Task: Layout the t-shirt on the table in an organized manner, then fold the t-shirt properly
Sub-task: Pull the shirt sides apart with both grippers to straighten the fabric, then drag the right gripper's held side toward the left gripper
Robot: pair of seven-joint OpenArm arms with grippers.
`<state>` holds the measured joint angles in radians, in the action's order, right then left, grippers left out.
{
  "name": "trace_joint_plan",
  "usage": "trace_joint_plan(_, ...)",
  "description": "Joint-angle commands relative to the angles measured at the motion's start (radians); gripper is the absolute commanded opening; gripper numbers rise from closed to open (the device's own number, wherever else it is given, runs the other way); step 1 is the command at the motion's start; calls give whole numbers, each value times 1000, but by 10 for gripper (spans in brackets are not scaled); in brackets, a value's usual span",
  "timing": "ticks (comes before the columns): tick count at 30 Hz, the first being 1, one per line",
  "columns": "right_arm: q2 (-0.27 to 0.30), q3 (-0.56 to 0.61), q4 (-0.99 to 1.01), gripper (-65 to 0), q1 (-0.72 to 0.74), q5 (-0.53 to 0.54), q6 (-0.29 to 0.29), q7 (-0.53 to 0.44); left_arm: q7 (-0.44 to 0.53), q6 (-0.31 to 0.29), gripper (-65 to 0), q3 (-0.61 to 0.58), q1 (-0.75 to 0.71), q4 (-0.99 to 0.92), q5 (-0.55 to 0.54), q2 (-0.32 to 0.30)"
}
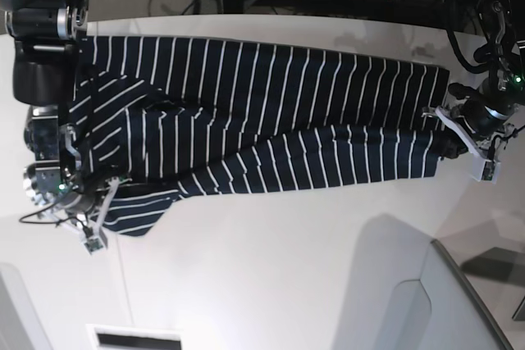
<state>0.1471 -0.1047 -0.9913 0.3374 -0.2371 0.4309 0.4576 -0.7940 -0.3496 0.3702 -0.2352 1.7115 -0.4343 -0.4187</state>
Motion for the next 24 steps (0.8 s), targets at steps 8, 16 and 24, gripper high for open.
trace_joint_plan(8, 12, -7, -160, -650, -59, 2, -4, 126, 20, -1, -650, 10, 12, -12, -4, -18)
trace_joint_plan(16, 4, -8, -278, -650, -142, 2, -4, 220, 21, -1, -650, 10, 13, -12, -4, -18)
trace_joint_plan(24, -24, -8, -323, -650, -156, 2, -4, 286, 21, -1, -650, 52, 26, -11, -4, -18)
